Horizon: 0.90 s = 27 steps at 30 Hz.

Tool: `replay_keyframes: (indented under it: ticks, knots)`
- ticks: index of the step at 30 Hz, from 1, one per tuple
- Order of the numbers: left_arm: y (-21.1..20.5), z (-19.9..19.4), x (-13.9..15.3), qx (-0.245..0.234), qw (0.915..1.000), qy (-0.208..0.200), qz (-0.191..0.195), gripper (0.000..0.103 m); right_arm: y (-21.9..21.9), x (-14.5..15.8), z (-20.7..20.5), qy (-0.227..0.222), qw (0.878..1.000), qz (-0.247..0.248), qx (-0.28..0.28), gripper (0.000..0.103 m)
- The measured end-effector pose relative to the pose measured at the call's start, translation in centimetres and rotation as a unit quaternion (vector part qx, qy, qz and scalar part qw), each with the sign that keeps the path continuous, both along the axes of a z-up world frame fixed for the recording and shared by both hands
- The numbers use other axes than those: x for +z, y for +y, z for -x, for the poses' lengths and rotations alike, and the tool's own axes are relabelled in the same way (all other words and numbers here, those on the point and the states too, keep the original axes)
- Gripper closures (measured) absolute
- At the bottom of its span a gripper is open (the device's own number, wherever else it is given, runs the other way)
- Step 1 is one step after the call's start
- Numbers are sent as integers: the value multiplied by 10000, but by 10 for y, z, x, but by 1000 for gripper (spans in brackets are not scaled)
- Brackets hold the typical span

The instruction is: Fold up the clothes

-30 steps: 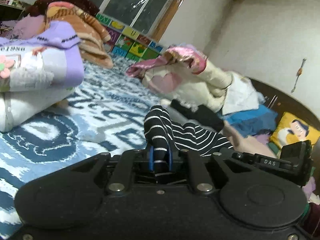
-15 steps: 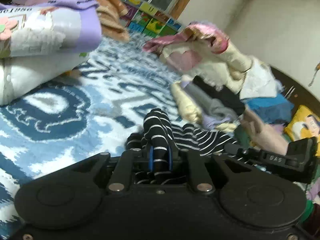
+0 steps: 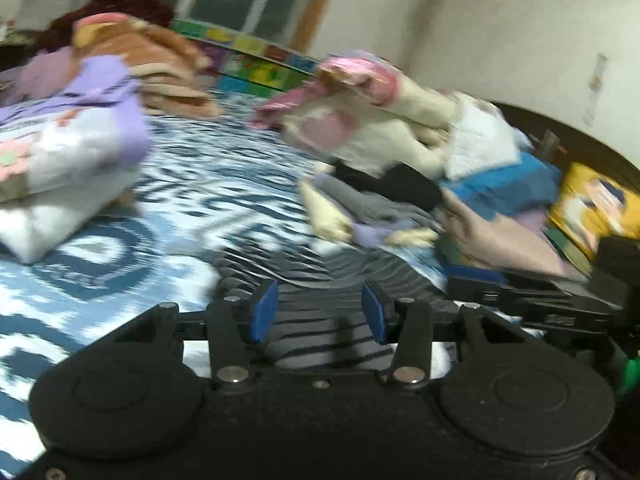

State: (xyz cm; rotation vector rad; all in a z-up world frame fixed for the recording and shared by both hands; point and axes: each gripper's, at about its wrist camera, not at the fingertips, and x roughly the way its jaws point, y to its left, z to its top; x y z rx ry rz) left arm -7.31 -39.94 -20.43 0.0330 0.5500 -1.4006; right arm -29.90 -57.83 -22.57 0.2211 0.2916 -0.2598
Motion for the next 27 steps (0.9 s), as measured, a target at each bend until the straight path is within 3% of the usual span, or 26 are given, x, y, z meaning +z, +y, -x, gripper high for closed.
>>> replay_keyframes:
  ticks: [2,5,6,9,14,17,18,21,23,25,27]
  knots:
    - [-14,13,-10,-99,9992,-241,-292,59,9,-7,-7,89,9999,-30,134,62]
    - [-34,26,-36,-46,9914,-931,-923,57,0,-39,-32,861,9952,-406,211,62]
    - [-36,28,-40,-44,9890,-1058,-1030,57,-3,-40,-33,892,9947,-460,219,63]
    - [-34,26,-35,-132,9895,-1047,-989,58,-8,-35,-33,843,9947,-552,210,64]
    - [-16,26,-14,-416,9933,-939,-528,61,20,-9,-17,463,9985,270,140,64]
    - [-27,31,-36,-385,9850,-1398,-938,59,3,-36,-29,1148,9932,-131,108,62]
    - [-30,31,-40,-379,9836,-1448,-1009,59,1,-38,-28,1103,9937,-155,136,62]
    - [-26,20,-30,-464,9888,-1083,-913,59,4,-27,-30,1259,9919,-34,136,62]
    - [-20,19,-28,-511,9889,-1107,-854,59,5,-26,-26,1037,9944,-125,147,62]
    - [-12,19,-20,-497,9916,-1050,-572,60,8,-18,-15,579,9982,-26,157,62]
    - [-12,17,-16,-417,9934,-1006,-359,60,3,-14,-16,423,9991,9,76,62]
